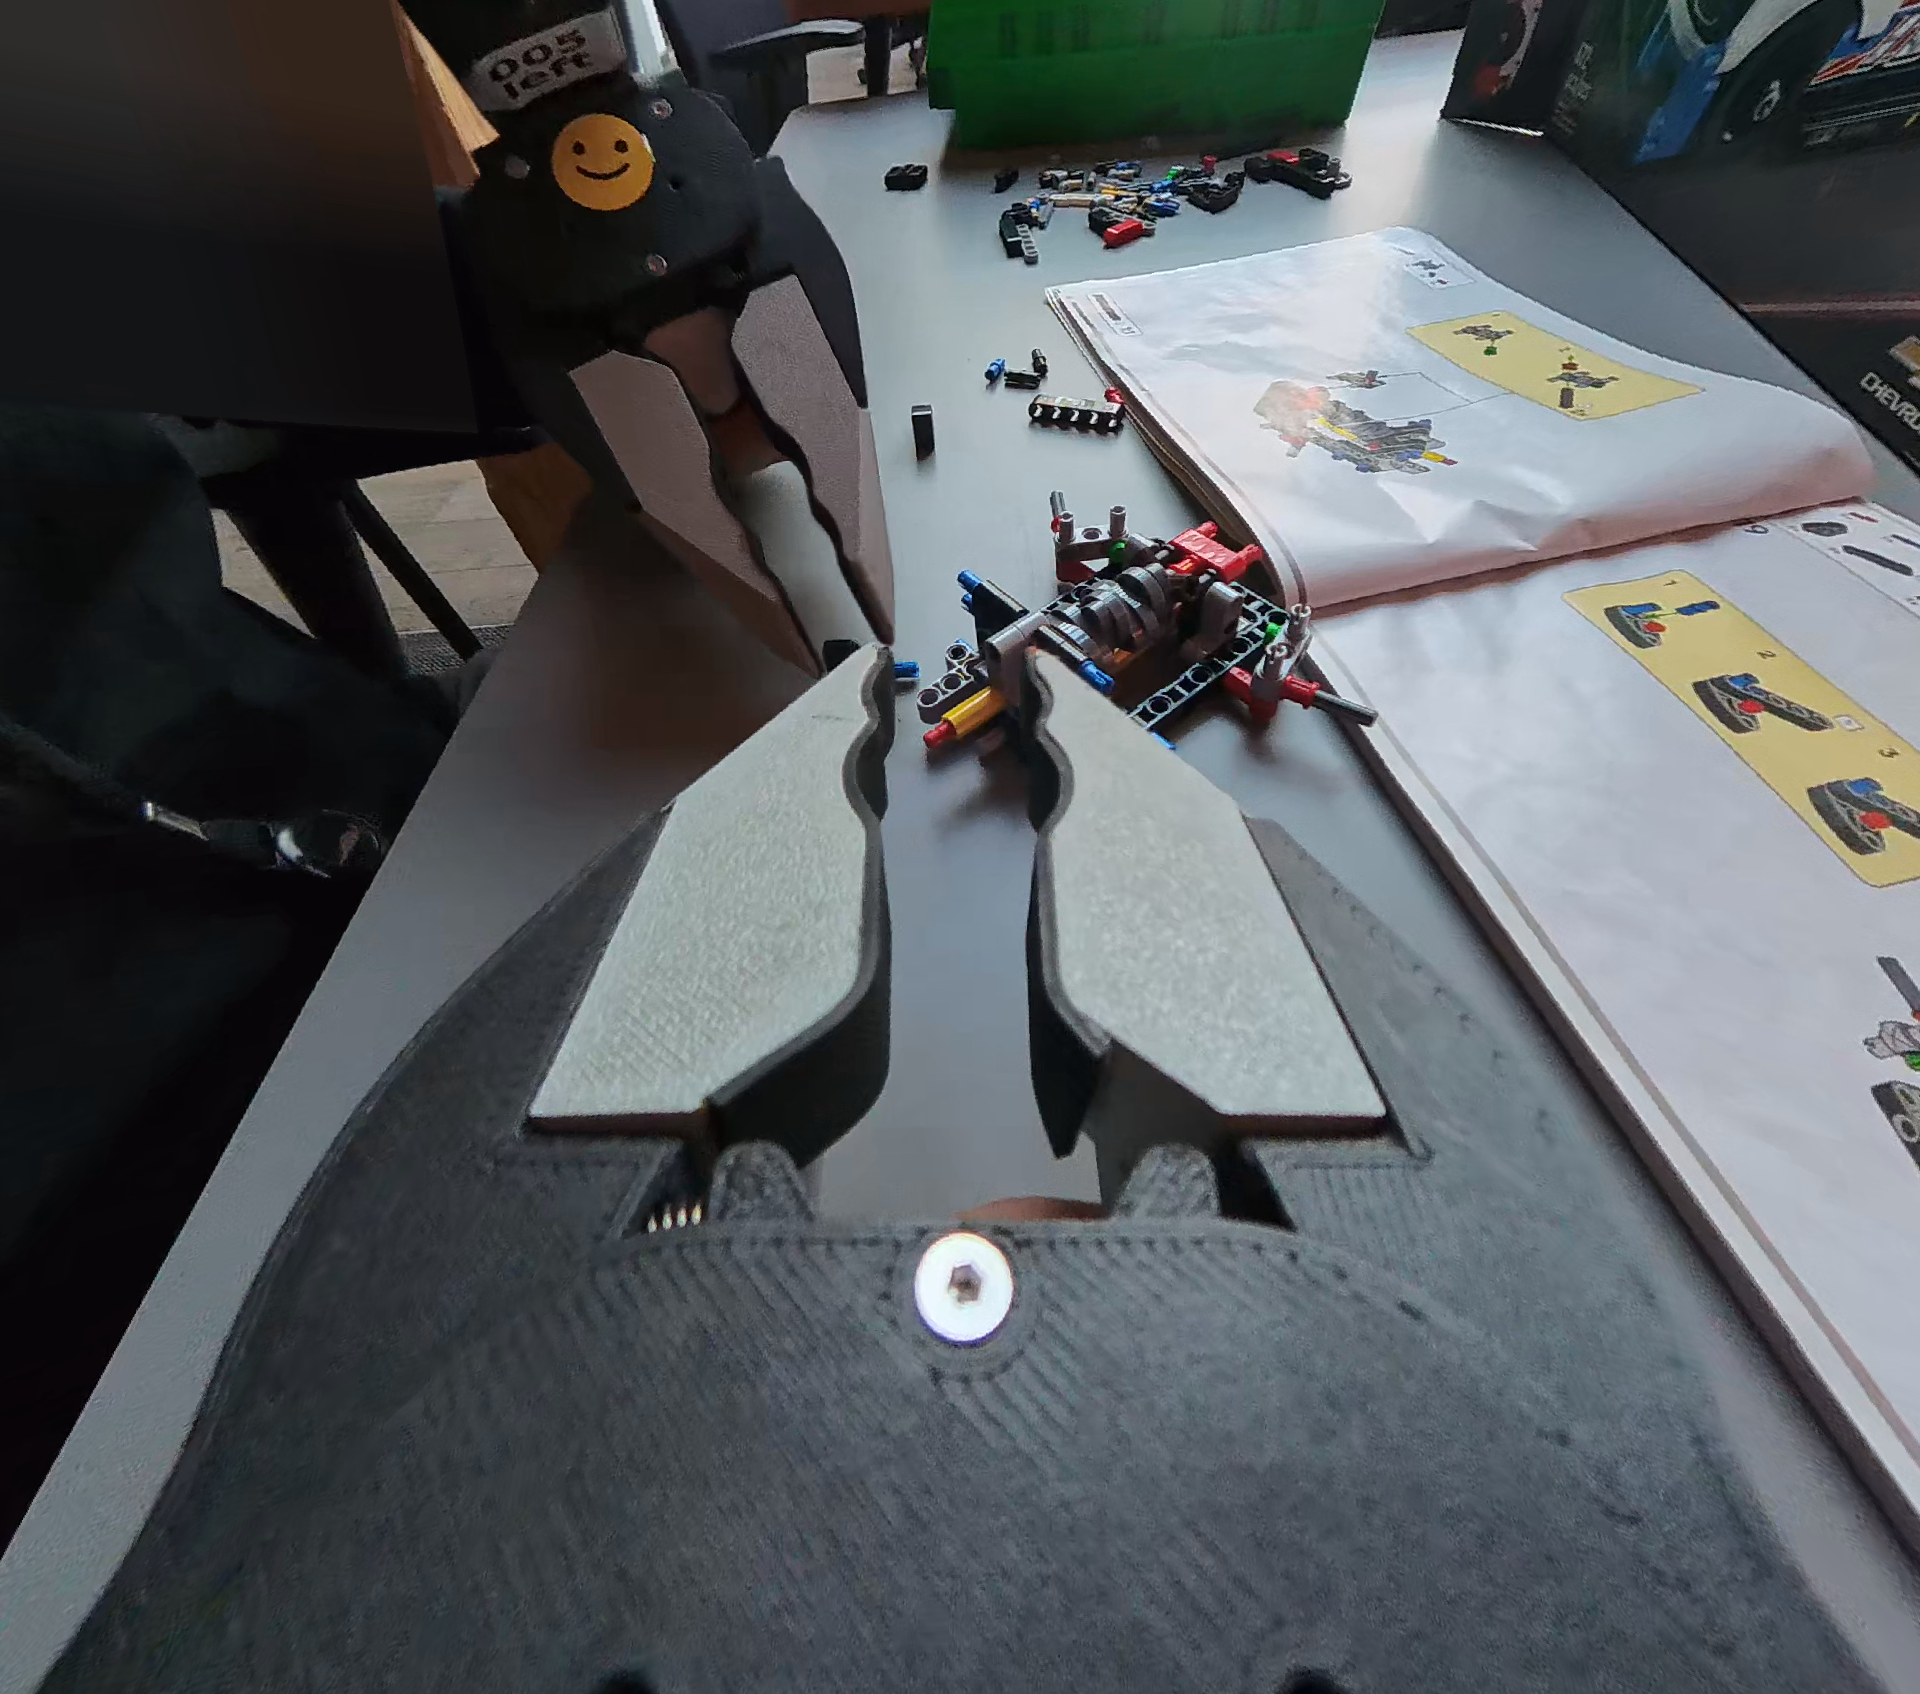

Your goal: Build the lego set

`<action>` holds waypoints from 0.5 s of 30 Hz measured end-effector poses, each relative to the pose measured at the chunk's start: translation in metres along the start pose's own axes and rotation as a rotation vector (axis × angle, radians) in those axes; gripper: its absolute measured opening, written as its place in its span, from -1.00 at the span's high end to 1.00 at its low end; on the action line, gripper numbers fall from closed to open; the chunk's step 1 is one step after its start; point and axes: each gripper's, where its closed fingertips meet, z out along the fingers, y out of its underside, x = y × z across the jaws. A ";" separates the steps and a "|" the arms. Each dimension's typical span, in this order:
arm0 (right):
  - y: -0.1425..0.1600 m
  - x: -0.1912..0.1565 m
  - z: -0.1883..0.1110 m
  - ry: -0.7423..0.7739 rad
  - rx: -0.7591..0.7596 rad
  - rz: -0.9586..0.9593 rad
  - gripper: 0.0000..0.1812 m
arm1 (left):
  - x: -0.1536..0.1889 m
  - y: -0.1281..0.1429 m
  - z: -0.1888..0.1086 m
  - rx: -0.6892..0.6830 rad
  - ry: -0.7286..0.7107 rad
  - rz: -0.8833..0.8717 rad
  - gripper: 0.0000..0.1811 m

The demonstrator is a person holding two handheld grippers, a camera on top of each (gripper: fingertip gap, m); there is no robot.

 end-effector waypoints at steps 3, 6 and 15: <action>-0.001 0.000 -0.001 -0.007 0.008 0.008 0.79 | 0.001 0.004 0.002 0.004 0.022 -0.017 0.93; 0.000 0.001 -0.002 -0.006 -0.002 0.006 0.78 | 0.003 0.003 0.002 0.008 0.030 0.008 0.93; 0.006 -0.011 0.002 -0.084 -0.037 0.027 0.76 | 0.000 -0.027 -0.025 0.217 -0.410 0.633 0.93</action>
